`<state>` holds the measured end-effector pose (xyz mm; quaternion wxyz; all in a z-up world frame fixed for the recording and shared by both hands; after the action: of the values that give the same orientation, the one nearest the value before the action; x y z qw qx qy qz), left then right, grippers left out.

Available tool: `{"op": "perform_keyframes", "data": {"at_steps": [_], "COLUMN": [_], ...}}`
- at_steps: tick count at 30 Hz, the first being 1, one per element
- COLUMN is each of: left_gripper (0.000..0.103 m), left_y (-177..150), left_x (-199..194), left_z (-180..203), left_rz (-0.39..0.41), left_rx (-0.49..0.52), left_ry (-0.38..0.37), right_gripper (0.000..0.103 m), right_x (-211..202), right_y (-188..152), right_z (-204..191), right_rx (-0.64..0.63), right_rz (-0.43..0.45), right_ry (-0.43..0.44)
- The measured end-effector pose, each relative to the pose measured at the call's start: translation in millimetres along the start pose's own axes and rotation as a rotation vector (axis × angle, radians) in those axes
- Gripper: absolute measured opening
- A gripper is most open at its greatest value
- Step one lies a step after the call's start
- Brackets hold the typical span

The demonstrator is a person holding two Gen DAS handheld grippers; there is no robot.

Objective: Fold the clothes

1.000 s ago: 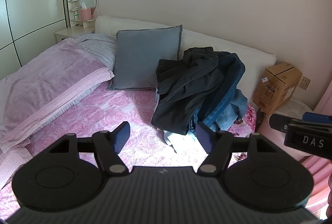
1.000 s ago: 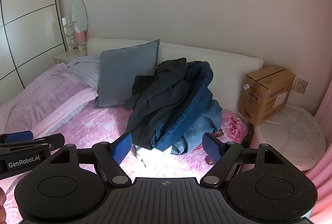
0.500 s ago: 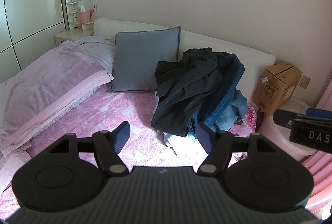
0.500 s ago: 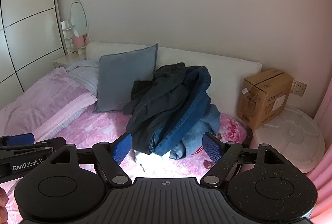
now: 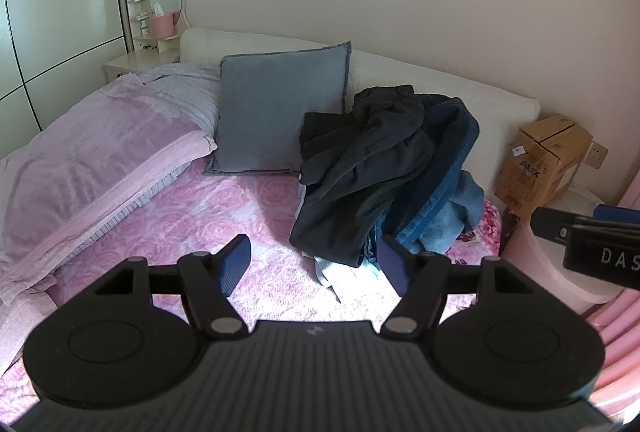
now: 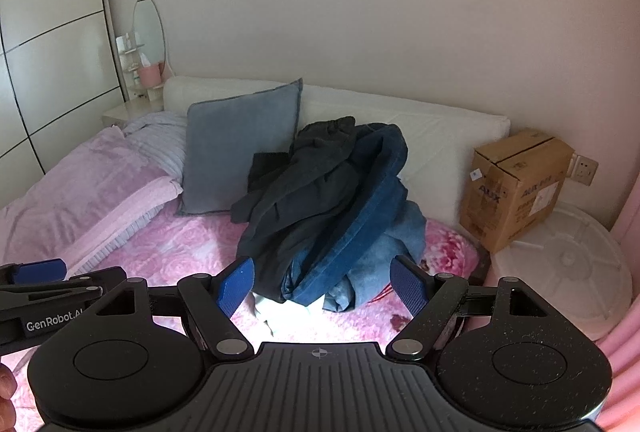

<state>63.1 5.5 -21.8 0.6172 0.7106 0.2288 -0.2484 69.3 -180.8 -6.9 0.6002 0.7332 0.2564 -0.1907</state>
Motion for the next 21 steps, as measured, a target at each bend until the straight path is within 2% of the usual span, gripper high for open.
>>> {"op": "perform_keyframes", "data": {"at_steps": [7,21], "left_gripper": [0.067,0.067], "left_y": [21,62], "left_x": [41,158], "left_z": [11,30], "left_rz": [-0.029,-0.147], "left_rx": [-0.001,-0.047], "left_ry": [0.012,-0.003], "right_gripper": [0.078,0.078], "right_x": [41,149], "right_y": [17,72], "right_z": [16,55], "right_rx": [0.0,-0.004], "right_rz": [-0.03,-0.125], "right_ry": [0.008,0.031]}}
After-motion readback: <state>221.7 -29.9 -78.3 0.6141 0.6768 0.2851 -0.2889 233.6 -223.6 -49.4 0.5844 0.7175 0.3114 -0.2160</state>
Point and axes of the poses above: each gripper's, at about its wrist camera, not at the fingertips, and x roughly the way its jaws point, z to its right, y to its top, the point moved 1 cm from there along x, roughly the way its jaws point, and after that the axes turned 8 degrees about x, right-handed, at the moved point
